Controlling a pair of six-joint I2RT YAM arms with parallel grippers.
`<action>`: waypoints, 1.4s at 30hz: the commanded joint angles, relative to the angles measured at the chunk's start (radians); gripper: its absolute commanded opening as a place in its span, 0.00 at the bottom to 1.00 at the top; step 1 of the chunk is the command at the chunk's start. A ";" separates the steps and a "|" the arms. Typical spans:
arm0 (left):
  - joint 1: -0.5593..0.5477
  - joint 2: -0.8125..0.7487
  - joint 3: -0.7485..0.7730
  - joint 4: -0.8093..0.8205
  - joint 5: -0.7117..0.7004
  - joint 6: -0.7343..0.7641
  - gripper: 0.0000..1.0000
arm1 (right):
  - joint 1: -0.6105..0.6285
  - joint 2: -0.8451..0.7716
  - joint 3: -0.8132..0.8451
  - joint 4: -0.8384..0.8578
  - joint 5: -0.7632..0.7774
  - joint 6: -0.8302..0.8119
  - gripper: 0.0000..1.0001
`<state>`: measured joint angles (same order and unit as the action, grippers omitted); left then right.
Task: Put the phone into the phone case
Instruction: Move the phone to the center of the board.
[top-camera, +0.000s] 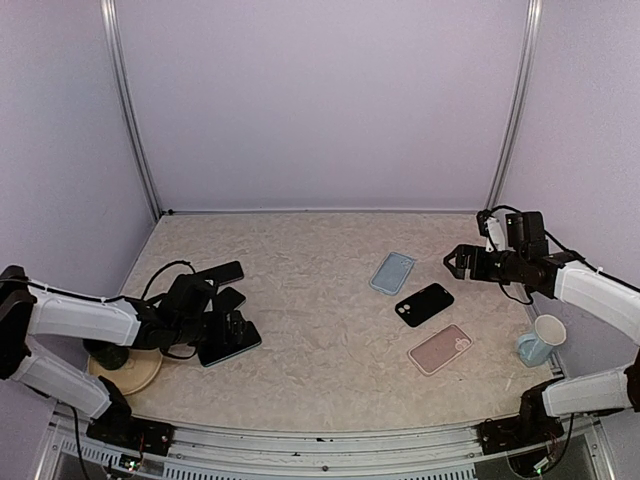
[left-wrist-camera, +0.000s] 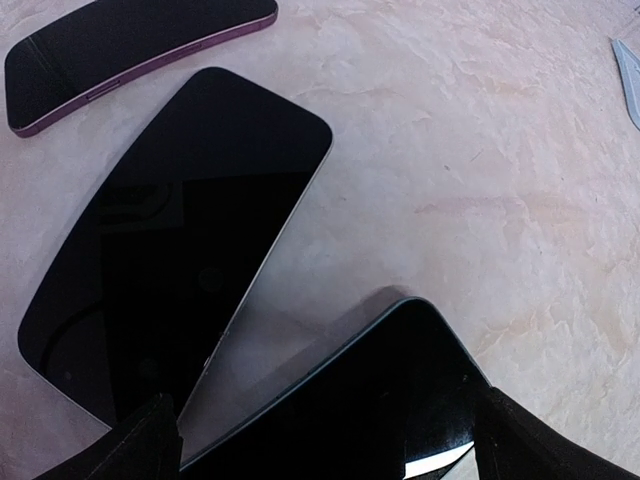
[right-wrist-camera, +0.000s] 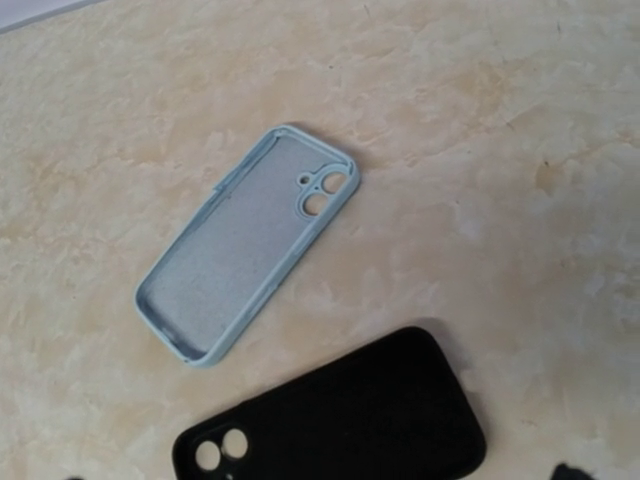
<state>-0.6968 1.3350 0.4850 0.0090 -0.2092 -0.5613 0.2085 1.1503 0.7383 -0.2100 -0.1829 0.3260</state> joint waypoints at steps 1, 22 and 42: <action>-0.006 -0.016 -0.022 -0.006 -0.006 -0.025 0.99 | 0.011 -0.017 0.002 -0.004 0.013 -0.004 1.00; -0.007 0.002 -0.052 0.006 0.145 -0.054 0.99 | 0.010 0.000 0.036 -0.020 0.007 -0.014 1.00; -0.033 -0.022 -0.085 0.007 0.284 -0.048 0.99 | 0.011 0.012 0.040 -0.028 -0.013 -0.008 1.00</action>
<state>-0.7120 1.3014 0.4213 0.0368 0.0277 -0.6079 0.2085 1.1557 0.7456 -0.2352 -0.1841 0.3210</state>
